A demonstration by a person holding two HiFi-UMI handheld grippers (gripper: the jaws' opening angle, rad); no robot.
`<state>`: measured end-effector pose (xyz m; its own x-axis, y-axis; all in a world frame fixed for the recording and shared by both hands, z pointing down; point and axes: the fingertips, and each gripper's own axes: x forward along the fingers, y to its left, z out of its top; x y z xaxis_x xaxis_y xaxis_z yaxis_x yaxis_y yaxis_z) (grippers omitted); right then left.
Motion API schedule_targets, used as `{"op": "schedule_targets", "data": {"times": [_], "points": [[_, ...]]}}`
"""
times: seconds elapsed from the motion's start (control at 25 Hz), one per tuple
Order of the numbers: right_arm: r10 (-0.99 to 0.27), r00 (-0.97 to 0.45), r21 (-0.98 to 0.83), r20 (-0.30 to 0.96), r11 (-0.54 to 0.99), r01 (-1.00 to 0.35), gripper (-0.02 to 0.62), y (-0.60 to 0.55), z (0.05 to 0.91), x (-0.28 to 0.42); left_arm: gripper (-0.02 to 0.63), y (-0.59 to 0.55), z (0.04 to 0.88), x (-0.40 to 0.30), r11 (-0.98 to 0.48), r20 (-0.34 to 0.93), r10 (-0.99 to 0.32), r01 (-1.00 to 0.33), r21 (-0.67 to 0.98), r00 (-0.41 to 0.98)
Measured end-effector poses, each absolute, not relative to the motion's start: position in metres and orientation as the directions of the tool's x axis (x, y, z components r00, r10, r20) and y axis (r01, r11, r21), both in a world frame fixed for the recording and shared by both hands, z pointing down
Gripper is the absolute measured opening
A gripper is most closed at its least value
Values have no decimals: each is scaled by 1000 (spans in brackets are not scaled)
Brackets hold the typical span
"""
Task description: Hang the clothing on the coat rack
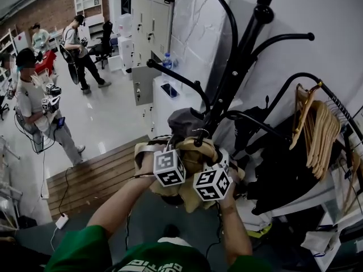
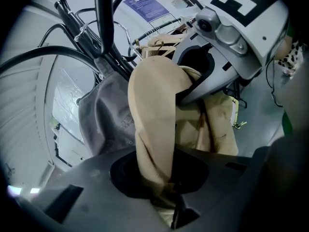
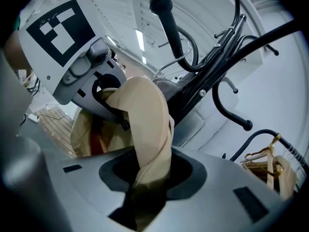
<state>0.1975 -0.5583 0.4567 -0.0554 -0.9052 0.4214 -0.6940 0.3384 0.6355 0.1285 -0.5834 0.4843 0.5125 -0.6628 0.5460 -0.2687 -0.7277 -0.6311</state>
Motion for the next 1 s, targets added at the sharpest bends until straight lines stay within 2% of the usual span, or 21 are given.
{"op": "schedule_targets", "data": {"times": [0.48, 0.64, 0.92, 1.0], "points": [[-906, -57, 621, 420, 333, -709, 137, -561, 468, 199, 69, -585, 493, 128, -720, 530, -671, -284, -634, 518], [-921, -30, 633, 389, 291, -717, 159, -560, 466, 202, 71, -584, 493, 129, -710, 506, -679, -299, -638, 532], [-933, -16, 644, 359, 260, -719, 213, -543, 461, 203, 195, -572, 490, 123, -694, 469, -690, -317, -647, 551], [-940, -10, 652, 340, 243, -718, 215, -535, 457, 202, 213, -566, 486, 120, -683, 451, -695, -318, -657, 560]]}}
